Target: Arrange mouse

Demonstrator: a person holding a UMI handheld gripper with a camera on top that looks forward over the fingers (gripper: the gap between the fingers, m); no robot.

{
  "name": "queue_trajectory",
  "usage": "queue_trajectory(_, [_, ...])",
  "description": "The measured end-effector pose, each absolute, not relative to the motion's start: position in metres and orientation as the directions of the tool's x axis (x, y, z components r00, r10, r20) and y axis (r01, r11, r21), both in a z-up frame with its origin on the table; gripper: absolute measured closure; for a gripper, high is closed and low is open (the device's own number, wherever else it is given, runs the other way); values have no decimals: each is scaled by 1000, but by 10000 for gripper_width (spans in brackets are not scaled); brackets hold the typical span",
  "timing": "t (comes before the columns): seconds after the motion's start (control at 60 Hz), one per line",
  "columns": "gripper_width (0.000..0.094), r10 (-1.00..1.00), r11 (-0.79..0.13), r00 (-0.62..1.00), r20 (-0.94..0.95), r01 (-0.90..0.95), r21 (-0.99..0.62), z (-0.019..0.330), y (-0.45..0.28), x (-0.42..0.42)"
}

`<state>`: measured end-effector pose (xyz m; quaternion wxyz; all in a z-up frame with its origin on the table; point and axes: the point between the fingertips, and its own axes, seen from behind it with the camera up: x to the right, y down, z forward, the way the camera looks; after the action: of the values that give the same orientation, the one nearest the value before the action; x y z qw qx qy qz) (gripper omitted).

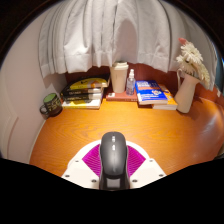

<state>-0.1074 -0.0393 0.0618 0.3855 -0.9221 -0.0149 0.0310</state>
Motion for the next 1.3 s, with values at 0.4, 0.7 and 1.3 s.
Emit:
queue_trajectory(0.4, [495, 28, -764, 999, -23, 6, -645, -13, -68, -111])
queue_trajectory(0.7, [64, 62, -766, 998, -31, 28, -642, 33, -69, -106])
queue_trajectory(1.3, [84, 93, -602, 994, -62, 7, -798, 232, -96, -10])
